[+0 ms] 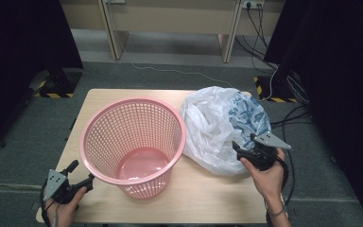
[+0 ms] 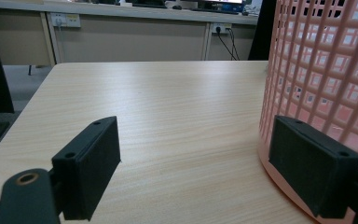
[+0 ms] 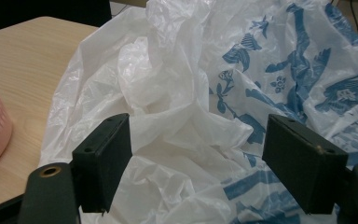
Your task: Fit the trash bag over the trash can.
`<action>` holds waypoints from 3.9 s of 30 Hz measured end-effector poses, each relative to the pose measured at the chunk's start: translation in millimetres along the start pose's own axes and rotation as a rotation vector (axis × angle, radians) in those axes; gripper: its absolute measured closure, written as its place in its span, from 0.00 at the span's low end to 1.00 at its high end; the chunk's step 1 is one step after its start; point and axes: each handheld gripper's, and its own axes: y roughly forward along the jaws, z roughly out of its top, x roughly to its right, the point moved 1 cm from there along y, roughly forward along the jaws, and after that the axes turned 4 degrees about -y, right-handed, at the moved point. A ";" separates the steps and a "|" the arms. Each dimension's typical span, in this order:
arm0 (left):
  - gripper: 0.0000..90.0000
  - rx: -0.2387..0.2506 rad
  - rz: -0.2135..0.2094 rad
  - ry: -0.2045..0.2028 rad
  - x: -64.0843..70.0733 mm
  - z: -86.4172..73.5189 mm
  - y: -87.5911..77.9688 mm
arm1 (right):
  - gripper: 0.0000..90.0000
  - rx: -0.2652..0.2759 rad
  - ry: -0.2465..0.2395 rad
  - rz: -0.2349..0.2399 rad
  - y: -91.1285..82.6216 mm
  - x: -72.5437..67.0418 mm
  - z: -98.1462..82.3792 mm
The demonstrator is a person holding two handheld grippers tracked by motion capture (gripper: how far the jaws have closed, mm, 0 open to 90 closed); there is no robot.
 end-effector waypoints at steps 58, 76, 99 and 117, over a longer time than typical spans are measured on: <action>0.18 -0.020 -0.019 0.003 -0.6 0.6 1.5 | 0.97 -0.098 -0.048 0.011 118.0 -0.5 51.3; 0.18 -0.019 -0.021 0.003 -0.5 0.5 1.4 | 0.98 0.182 -0.017 -0.034 67.1 7.0 76.1; 0.18 -0.021 -0.020 0.005 -0.3 0.6 1.7 | 0.99 0.364 -0.035 -0.059 16.0 9.0 113.3; 0.18 -0.026 -0.019 0.011 0.0 0.6 1.7 | 0.99 0.450 -0.037 -0.090 -4.7 10.7 127.0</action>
